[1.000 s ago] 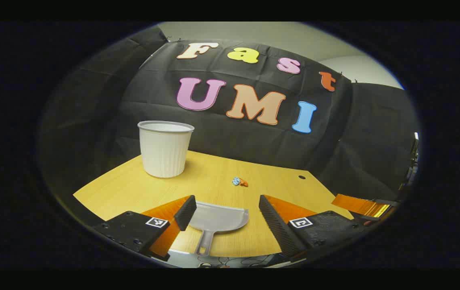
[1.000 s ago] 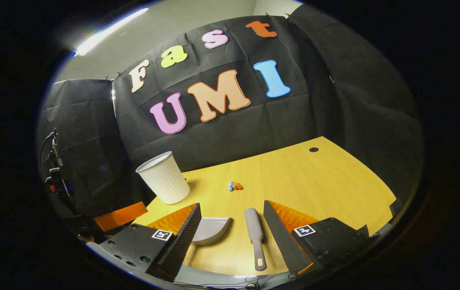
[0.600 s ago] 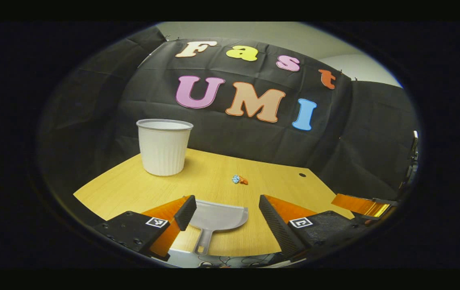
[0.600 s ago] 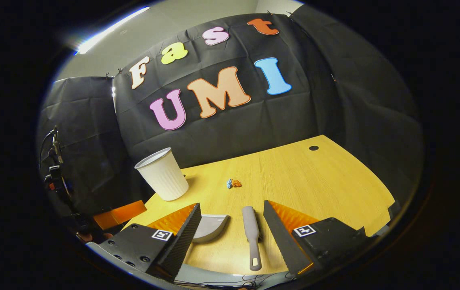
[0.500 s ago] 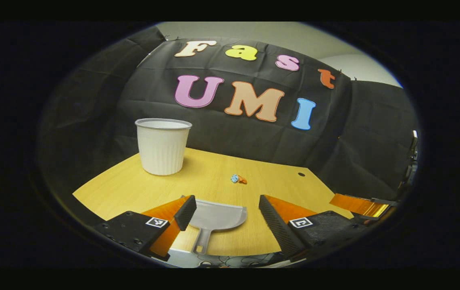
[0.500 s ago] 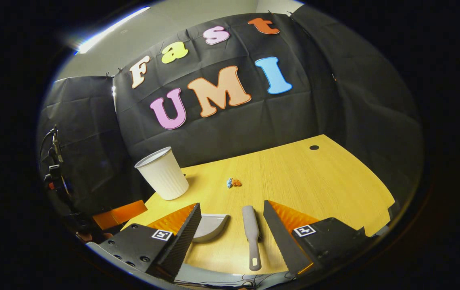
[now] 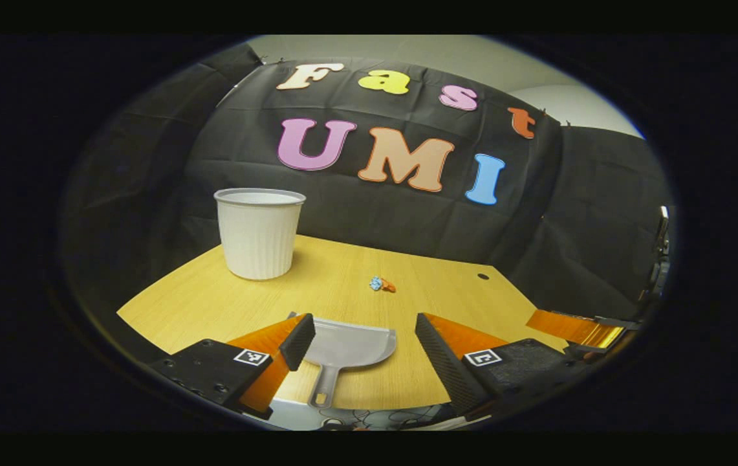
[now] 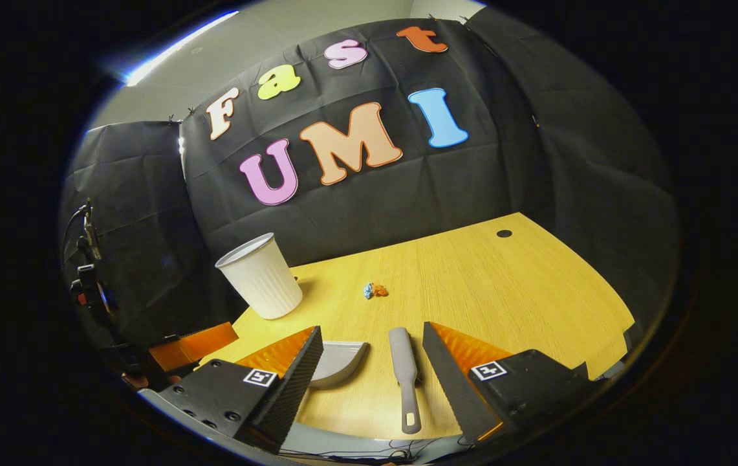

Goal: Pick up the small broom and dustpan from the desktop, sweep the trash into the dustpan with the broom, and then empty the trash into the garbage bin.

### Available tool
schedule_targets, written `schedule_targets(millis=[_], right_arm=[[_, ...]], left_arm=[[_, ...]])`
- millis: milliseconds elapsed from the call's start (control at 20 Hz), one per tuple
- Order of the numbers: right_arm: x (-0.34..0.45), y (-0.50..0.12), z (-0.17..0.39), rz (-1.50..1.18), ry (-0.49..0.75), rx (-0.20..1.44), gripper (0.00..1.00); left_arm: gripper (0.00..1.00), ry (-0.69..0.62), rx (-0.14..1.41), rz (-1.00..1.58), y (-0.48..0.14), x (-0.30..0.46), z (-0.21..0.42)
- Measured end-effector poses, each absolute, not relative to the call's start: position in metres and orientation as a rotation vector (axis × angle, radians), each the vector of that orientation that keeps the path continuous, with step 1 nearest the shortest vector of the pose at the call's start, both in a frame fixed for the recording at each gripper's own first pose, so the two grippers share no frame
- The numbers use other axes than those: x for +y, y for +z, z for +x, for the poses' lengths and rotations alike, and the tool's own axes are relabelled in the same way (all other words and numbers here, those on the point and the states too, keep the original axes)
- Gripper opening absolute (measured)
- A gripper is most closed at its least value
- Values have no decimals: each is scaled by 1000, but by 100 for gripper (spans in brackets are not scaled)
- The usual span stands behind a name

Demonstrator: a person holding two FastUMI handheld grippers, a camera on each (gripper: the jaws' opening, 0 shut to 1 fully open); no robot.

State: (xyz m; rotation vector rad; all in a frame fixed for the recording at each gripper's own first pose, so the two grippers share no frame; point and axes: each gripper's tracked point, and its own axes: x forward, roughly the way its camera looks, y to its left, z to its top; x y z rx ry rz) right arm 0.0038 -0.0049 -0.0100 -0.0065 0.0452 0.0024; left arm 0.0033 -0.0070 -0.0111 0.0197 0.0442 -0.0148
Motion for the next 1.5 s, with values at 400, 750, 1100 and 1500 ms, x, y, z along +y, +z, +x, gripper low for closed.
schedule_targets(millis=[400, 750, 1100, 1500], right_arm=[[-3, -15, 3, -1, -4, 57, 92], [-2, -18, 2, 4, -3, 68, 92], [-2, -18, 3, 8, 1, 75, 92], [-1, -28, 7, 7, 3, 102, 92]], left_arm=[[95, -17, 57, 5, -17, -3, 4], [94, -33, 71, 3, -21, -9, 7], [93, -37, 98, -12, -29, -7, 9], [92, -38, 133, 8, -38, -6, 10]])
